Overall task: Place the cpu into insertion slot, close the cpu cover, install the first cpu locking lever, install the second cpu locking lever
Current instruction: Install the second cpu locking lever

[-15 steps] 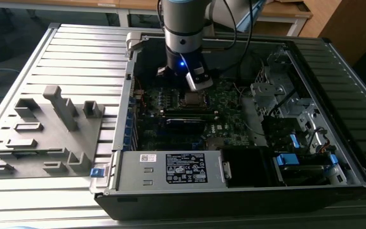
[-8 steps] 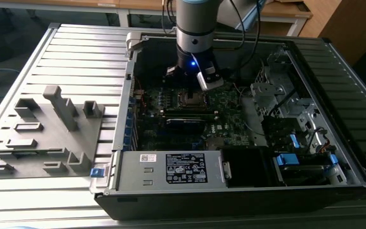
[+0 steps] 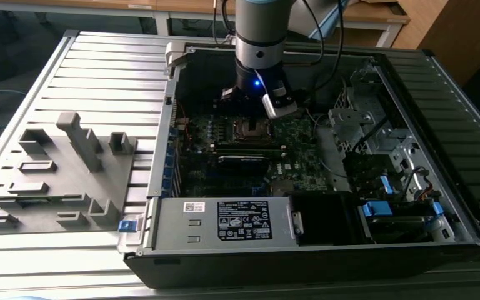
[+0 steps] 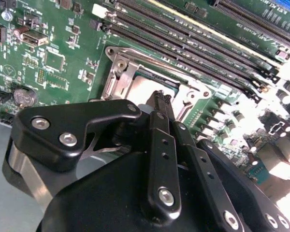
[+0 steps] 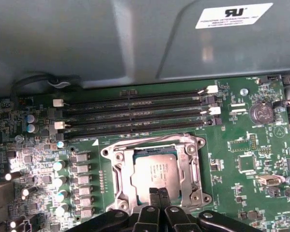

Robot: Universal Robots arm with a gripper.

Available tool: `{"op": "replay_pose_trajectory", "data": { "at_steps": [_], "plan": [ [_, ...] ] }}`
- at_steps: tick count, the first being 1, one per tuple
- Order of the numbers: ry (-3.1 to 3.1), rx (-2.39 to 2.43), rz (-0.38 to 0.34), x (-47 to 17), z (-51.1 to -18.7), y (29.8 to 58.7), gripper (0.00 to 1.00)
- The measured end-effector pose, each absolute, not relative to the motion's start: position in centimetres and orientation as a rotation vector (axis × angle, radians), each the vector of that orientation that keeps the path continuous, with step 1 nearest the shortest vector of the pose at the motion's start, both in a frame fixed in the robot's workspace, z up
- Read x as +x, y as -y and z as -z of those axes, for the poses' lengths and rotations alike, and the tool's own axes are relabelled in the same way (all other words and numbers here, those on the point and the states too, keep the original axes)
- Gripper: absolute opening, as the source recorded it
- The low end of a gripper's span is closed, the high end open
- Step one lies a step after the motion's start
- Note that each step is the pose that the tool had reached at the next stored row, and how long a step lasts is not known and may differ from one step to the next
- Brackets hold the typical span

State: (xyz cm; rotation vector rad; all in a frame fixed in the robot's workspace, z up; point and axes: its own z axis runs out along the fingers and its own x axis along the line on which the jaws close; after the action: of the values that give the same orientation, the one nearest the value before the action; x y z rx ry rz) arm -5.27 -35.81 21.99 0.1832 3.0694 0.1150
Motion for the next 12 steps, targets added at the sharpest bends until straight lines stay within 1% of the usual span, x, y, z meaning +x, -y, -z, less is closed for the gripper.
{"op": "replay_pose_trajectory", "data": {
  "at_steps": [5, 12],
  "plan": [
    [-3.07, 0.183, -0.115, -5.12, -21.97, 35.71, 0.11],
    [-3.07, 0.183, -0.108, -5.12, -21.85, 34.84, 0.11]
  ]
}}
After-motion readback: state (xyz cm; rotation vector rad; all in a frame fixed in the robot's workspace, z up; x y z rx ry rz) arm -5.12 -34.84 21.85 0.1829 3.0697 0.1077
